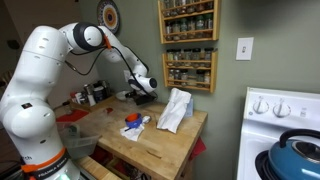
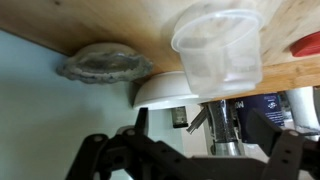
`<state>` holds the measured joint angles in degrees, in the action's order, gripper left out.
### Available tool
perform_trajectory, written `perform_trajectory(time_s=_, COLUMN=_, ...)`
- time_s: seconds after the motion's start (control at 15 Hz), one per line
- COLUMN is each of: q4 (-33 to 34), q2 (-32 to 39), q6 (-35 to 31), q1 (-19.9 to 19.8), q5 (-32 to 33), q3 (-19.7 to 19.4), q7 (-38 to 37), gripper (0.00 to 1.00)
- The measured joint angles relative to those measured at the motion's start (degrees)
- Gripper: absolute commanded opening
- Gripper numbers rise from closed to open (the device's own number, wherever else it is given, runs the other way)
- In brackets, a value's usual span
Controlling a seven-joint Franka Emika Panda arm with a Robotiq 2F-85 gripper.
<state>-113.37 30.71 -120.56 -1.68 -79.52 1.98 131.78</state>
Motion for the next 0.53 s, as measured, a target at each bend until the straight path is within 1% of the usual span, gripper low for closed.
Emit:
perform_trajectory(time_s=0.13, q4=-2.87, q2=-4.53, q6=-4.51, q1=1.63, q5=1.68, q3=-0.33, q7=-1.64, gripper=1.00)
perform_trajectory(time_s=0.47, q4=-11.89, q2=-16.05, q6=-22.35, q1=7.05, q5=4.59, q3=0.30, q7=-12.20, gripper=1.00)
perform_trajectory(time_s=0.53, q4=-13.13, q2=-17.65, q6=-24.95, q1=7.92, q5=5.06, q3=0.66, q7=-13.57, gripper=1.00)
